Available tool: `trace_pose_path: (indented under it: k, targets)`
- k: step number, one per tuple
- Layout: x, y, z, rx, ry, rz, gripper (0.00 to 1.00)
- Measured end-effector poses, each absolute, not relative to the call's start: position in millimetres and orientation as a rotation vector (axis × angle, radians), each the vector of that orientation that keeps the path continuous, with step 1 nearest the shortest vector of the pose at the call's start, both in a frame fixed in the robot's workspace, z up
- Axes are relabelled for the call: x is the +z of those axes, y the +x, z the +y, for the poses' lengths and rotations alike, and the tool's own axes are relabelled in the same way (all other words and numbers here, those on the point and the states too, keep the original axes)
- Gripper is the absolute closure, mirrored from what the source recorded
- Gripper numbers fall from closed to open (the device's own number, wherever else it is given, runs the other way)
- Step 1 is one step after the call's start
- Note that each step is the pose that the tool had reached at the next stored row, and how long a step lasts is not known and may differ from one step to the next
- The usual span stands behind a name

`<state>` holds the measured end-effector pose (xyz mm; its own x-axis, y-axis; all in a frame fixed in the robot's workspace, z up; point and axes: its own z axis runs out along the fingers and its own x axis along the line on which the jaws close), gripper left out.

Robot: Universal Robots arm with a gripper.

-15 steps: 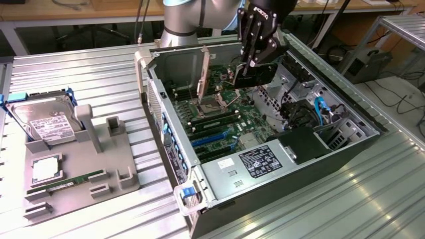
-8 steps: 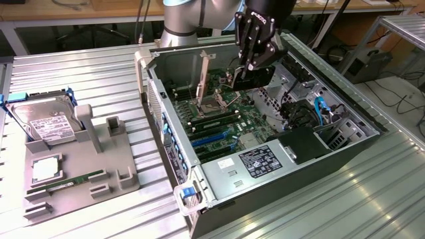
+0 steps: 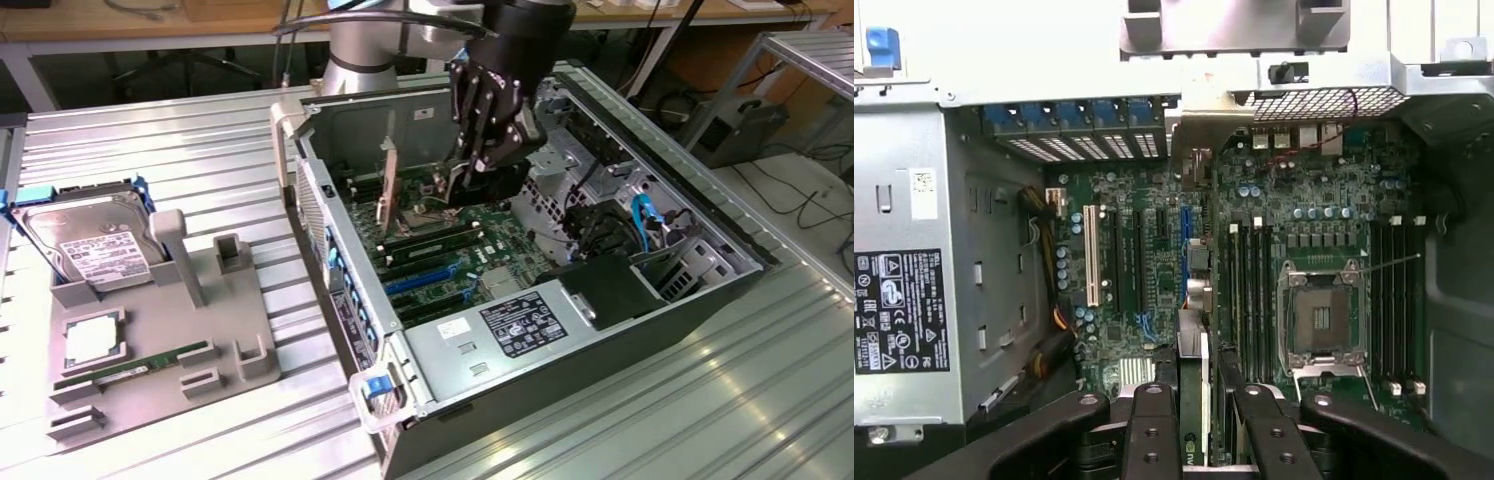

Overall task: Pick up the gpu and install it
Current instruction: 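Insert the gpu into the slot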

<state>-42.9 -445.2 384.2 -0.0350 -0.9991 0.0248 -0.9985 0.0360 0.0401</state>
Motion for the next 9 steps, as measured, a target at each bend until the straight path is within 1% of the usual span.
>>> trace_pose_path:
  k: [4, 7, 8, 9]
  targets:
    - [355, -45, -446, -0.018, 2.150, -2.228, 0.74]
    - [352, -45, -446, -0.019, 2.150, -2.228, 0.74]
    - [342, -47, -447, -0.021, 2.158, -2.222, 0.74]
    - [339, -48, -448, -0.021, 2.164, -2.217, 0.74]
